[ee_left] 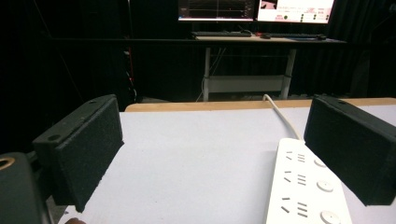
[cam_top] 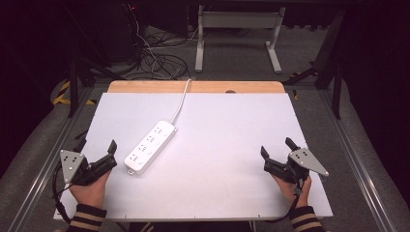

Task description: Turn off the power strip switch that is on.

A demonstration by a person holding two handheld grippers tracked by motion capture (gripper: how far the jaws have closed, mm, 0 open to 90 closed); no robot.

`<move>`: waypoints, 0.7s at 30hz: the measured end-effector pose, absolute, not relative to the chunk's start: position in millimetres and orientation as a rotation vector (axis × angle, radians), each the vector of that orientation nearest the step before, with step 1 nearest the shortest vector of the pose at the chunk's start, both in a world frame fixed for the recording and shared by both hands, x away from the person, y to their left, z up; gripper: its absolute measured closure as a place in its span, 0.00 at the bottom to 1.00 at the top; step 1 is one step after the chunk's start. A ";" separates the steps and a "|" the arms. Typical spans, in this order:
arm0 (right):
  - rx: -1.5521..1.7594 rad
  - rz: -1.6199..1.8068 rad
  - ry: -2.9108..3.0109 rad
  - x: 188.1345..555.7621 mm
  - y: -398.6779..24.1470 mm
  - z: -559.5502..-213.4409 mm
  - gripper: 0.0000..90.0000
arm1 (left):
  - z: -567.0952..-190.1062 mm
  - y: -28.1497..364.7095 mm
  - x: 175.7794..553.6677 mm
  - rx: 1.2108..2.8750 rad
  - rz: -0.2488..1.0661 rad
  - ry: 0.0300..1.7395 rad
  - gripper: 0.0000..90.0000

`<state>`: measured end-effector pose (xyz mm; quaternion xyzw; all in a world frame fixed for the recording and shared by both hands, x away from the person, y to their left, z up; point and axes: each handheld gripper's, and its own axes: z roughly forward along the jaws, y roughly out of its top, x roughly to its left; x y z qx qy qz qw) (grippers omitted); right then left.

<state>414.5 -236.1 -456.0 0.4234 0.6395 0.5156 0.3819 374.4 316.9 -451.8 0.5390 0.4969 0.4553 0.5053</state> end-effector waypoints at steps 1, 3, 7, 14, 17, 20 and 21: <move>1.083 1.313 1.634 414.8 -235.7 -456.0 0.12 | -452.3 317.2 374.0 1.308 1.104 1.197 0.06; 1.074 1.311 1.637 414.8 -233.9 -455.7 0.12 | -452.4 317.7 372.7 1.305 1.106 1.200 0.06; 1.069 1.311 1.646 415.2 -232.2 -456.3 0.12 | -451.8 318.7 372.1 1.297 1.106 1.207 0.06; 1.075 1.312 1.639 414.2 -234.2 -456.0 0.12 | -453.0 317.2 374.6 1.304 1.093 1.203 0.06; 1.074 1.312 1.639 413.9 -234.2 -455.8 0.12 | -452.3 317.3 374.7 1.304 1.095 1.200 0.06; 1.078 1.310 1.639 413.6 -234.4 -455.9 0.12 | -452.6 317.6 375.5 1.306 1.093 1.203 0.06; 1.079 1.310 1.639 413.6 -234.8 -455.9 0.12 | -452.7 317.8 375.7 1.311 1.095 1.202 0.06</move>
